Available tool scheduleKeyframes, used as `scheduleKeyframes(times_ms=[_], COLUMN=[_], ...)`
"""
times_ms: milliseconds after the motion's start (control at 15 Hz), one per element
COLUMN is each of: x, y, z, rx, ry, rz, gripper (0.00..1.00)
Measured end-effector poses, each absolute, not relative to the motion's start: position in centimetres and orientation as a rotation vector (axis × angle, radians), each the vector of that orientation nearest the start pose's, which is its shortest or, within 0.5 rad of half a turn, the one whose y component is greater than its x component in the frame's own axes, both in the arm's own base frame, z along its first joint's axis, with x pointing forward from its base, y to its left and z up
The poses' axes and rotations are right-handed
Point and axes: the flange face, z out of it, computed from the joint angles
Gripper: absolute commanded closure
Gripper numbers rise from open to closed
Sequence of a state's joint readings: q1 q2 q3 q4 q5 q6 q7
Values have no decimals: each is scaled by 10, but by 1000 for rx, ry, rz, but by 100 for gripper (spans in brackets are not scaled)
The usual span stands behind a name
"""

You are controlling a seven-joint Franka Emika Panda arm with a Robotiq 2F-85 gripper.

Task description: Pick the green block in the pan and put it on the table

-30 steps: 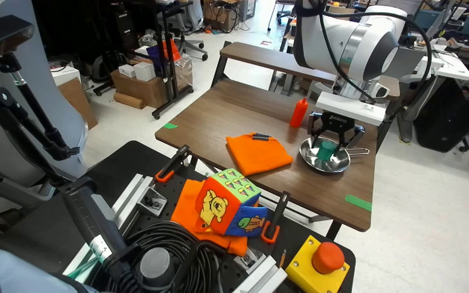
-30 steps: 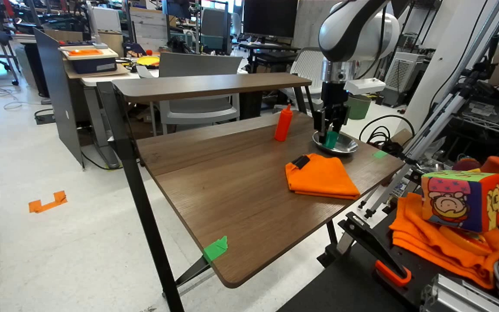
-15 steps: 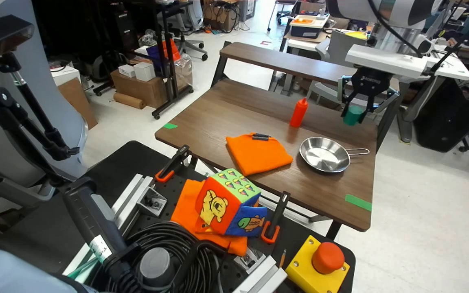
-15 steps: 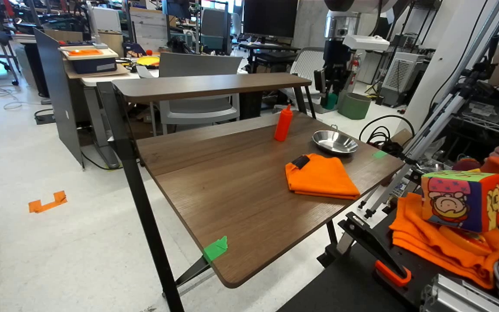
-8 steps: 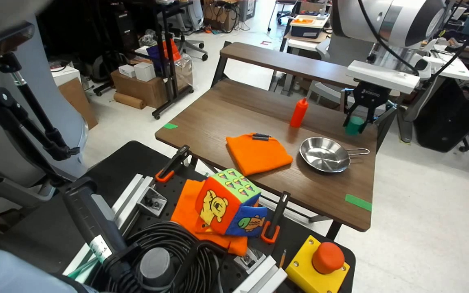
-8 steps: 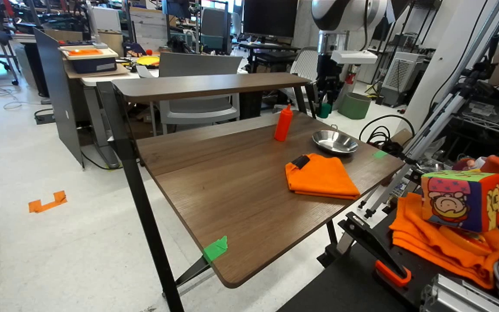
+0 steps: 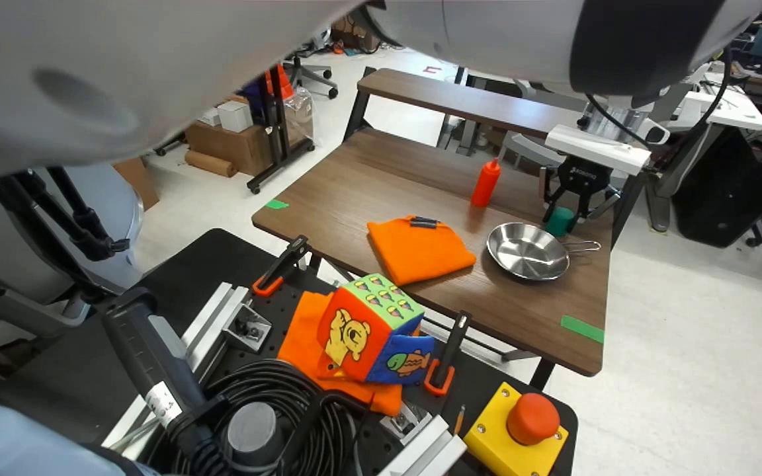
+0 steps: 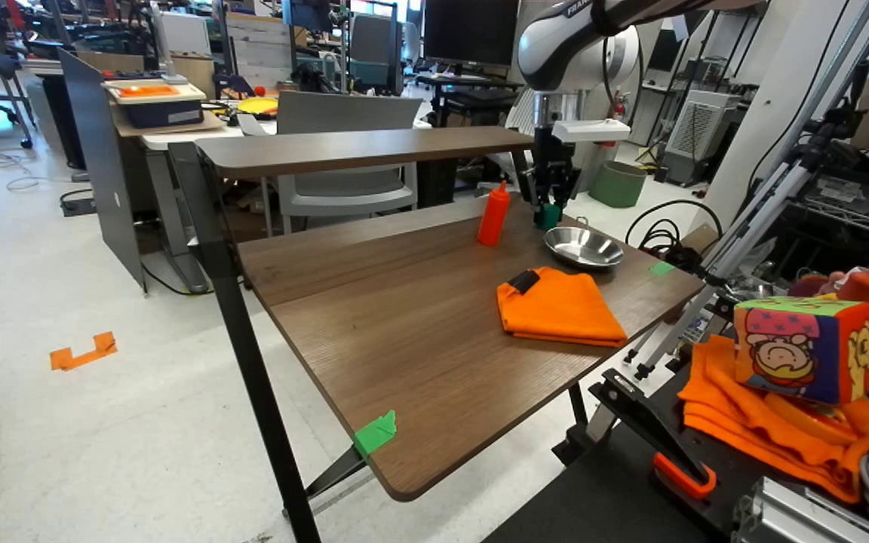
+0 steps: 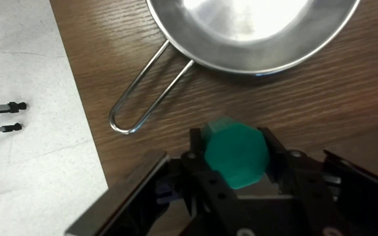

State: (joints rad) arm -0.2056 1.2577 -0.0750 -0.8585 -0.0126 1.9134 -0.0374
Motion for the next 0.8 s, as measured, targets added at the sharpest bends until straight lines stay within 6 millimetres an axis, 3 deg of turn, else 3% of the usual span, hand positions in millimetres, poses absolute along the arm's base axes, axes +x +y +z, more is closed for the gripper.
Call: scheduleKeyframes(times_ms=[267, 533, 800], x=[751, 759, 732], y=[-185, -181, -183], z=[114, 139, 162], rx=[-3176, -3171, -3107], ry=[288, 288, 354], rz=[268, 218, 479], gripper=[1, 0, 0])
